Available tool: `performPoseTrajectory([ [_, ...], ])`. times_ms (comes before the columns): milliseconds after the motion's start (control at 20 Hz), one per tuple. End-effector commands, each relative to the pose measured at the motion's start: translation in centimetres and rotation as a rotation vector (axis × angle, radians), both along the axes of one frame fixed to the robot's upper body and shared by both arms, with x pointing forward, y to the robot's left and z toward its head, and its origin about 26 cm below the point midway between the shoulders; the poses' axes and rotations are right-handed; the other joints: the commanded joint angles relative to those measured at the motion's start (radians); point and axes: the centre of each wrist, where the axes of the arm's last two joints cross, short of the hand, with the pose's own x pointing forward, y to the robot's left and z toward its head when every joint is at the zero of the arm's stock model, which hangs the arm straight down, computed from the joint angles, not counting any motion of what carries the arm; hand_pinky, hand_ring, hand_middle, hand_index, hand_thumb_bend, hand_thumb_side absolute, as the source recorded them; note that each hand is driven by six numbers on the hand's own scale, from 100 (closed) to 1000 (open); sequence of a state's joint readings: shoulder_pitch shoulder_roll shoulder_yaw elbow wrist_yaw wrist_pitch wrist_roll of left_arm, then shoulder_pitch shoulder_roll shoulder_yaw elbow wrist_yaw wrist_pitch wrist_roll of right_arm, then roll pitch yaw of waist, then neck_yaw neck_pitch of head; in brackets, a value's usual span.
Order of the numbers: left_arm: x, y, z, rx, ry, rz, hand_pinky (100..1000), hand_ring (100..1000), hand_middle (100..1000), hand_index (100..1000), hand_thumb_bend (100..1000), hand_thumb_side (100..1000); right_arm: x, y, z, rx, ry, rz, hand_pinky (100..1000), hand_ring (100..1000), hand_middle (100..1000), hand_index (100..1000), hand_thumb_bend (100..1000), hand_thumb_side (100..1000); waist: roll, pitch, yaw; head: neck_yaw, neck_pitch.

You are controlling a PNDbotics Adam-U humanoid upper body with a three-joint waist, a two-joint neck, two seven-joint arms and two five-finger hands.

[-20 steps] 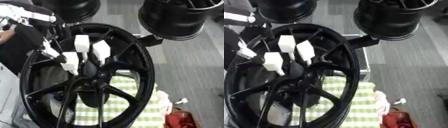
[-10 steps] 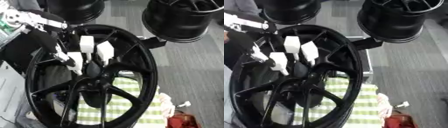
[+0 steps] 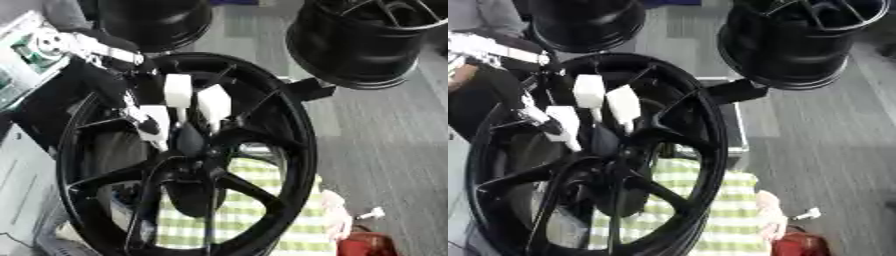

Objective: Pull the pin out of the wheel hub.

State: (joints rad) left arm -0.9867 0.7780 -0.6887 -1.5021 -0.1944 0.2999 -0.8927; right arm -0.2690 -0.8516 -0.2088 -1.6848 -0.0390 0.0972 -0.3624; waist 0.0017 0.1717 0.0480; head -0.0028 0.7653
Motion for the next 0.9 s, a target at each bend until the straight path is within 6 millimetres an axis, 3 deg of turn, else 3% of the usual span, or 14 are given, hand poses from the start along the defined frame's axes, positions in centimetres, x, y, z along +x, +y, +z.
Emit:
performPoseTrajectory([
  [50,0.2,0.4,0.4,0.008,0.011,0.027,789,766,717,801,652,452,-0.2,-0.3,1.3,-0.014,-0.036,-0.008,826,797,759,799,100,657,-0.002,-0.020,-0.003,0.007,0.005],
  [550,0.7,0.8,-1.3,0.010,0.065,0.035,776,750,704,800,632,433,-0.2,-0.3,1.6,-0.004,-0.065,-0.015,825,797,759,798,100,658,-0.005,-0.026,-0.008,0.020,0.005],
  [900,0.1,0.7,-1.1,0.035,0.028,0.008,771,746,697,786,605,420,-0.2,-0.5,1.4,0.003,-0.064,-0.024,825,797,758,797,100,659,-0.006,-0.030,-0.008,-0.002,0.005],
])
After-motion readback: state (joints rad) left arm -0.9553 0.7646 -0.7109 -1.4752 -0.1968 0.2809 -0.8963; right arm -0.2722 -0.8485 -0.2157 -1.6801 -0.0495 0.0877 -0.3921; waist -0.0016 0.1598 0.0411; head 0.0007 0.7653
